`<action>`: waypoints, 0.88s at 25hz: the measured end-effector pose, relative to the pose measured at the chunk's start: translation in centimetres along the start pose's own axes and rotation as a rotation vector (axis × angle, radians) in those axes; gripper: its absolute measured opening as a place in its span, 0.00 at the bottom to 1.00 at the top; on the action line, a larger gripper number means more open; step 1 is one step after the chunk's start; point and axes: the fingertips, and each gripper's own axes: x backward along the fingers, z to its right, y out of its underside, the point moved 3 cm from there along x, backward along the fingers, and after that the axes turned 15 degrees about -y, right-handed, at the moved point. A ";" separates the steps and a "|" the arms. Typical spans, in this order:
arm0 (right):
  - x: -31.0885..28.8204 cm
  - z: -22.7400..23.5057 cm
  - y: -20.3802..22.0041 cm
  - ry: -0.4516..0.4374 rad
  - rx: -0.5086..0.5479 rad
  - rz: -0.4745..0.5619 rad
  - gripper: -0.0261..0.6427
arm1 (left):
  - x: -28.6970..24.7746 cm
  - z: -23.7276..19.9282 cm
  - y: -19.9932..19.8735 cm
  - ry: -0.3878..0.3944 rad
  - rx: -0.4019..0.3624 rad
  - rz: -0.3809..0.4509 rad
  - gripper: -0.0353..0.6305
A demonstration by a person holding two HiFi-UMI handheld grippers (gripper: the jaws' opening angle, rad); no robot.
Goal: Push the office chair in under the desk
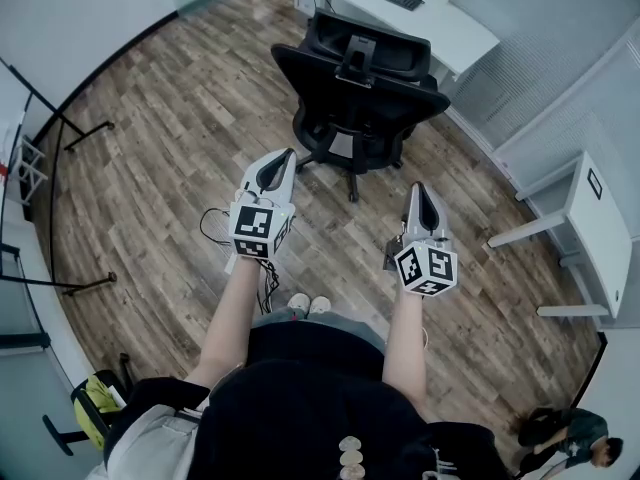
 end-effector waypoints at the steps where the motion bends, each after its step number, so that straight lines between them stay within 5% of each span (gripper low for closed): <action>1: 0.0 0.0 0.0 -0.003 0.002 0.001 0.05 | 0.0 0.0 0.0 0.000 0.000 0.000 0.06; 10: 0.2 -0.8 0.0 -0.038 0.000 0.009 0.13 | 0.8 0.1 0.0 0.007 0.027 0.011 0.06; 17: 0.3 -0.7 0.2 -0.059 -0.026 0.016 0.27 | 1.0 0.9 0.0 0.051 0.066 0.007 0.28; 22: 0.4 -0.4 0.4 -0.068 -0.032 0.011 0.29 | 1.1 1.3 0.1 0.052 0.069 0.006 0.30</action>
